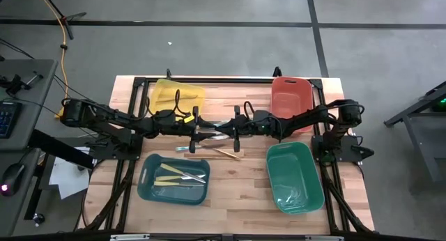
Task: Sort silverware by color (type)
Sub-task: Put the yellow knife into the blue bin
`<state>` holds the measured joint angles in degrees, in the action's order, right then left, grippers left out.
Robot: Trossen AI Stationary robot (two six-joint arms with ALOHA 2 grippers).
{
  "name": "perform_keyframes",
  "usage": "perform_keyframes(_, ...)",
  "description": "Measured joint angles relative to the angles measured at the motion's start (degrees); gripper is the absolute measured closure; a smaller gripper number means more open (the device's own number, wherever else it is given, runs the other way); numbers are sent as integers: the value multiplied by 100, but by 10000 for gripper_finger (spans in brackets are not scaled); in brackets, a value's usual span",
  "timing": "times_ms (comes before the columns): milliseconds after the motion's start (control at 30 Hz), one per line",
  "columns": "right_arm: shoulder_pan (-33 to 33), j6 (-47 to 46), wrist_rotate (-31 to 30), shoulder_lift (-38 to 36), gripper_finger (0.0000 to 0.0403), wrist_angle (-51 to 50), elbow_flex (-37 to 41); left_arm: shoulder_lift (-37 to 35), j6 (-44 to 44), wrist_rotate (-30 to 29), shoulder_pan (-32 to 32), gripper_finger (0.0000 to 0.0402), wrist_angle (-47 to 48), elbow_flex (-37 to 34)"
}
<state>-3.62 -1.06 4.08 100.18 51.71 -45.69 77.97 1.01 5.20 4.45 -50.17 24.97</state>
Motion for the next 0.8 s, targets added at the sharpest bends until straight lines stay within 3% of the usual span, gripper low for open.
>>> perform_keyframes(800, 0, 6, 0, -6, 403, -33, 0, 0, -123, -7, 0, 259, 0, -2)
